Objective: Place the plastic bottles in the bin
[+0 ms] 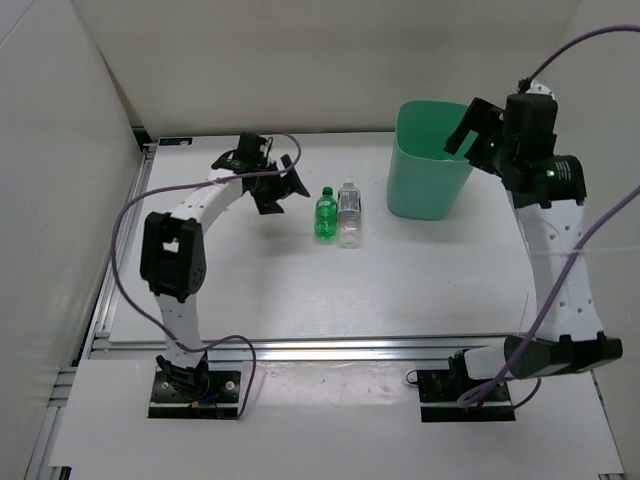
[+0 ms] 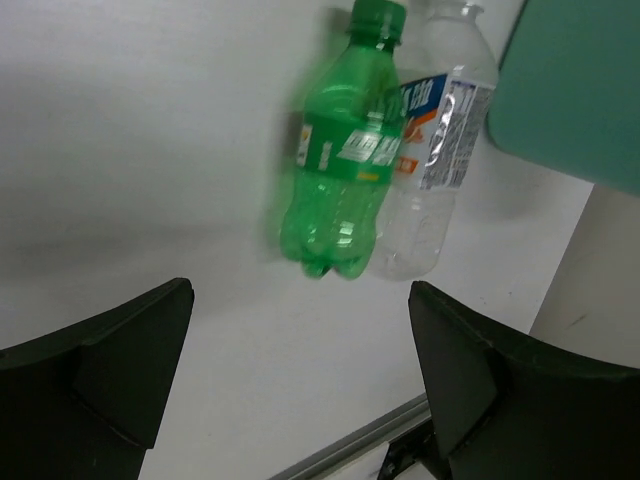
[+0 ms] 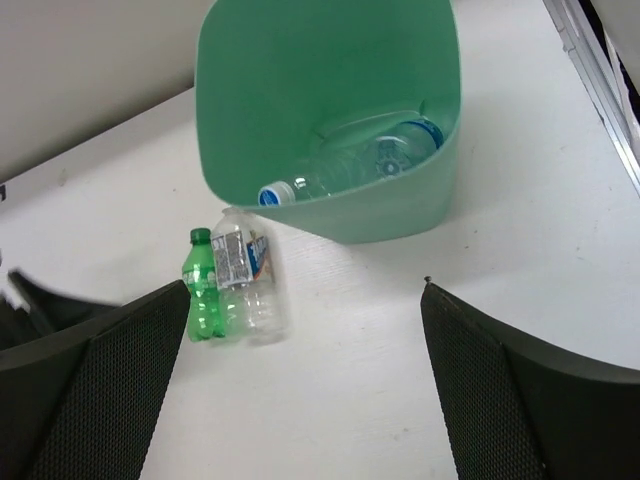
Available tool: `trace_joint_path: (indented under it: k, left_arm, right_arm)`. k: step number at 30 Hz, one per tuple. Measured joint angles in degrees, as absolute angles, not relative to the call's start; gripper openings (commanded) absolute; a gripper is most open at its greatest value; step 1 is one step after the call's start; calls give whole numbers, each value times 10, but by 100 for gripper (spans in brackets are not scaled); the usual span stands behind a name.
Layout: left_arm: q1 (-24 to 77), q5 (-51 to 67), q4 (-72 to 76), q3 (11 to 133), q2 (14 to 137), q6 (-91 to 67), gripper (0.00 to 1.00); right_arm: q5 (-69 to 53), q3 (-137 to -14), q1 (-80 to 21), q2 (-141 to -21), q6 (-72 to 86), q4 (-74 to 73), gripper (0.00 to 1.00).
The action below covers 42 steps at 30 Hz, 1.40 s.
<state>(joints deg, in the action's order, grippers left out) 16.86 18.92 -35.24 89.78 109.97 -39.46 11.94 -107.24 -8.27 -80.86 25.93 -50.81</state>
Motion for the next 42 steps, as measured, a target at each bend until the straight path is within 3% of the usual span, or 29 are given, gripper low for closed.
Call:
trace_joint_path:
  k: [8, 17, 35, 37, 40, 41, 42]
  left_arm:
    - [213, 201, -339, 1148, 1272, -309, 100]
    - [230, 190, -377, 1157, 1279, -220, 100]
    - [210, 222, -416, 1232, 1414, -189, 100]
    - [209, 228, -415, 1236, 1418, -189, 95]
    - [209, 232, -416, 1236, 1421, -190, 63]
    - [209, 234, -416, 1236, 1422, -190, 57]
    - [209, 235, -417, 1236, 1423, -191, 57]
  right_arm:
    - [92, -997, -63, -743, 252, -531, 100]
    - [112, -989, -63, -714, 228, -526, 100]
    - [150, -964, -63, -702, 204, -525, 100]
    - [151, -964, -63, -701, 203, -525, 100]
    - [156, -962, -63, -701, 204, -525, 100]
    - [161, -962, -63, -701, 206, -526, 100]
    - [165, -961, -63, -703, 207, -526, 100]
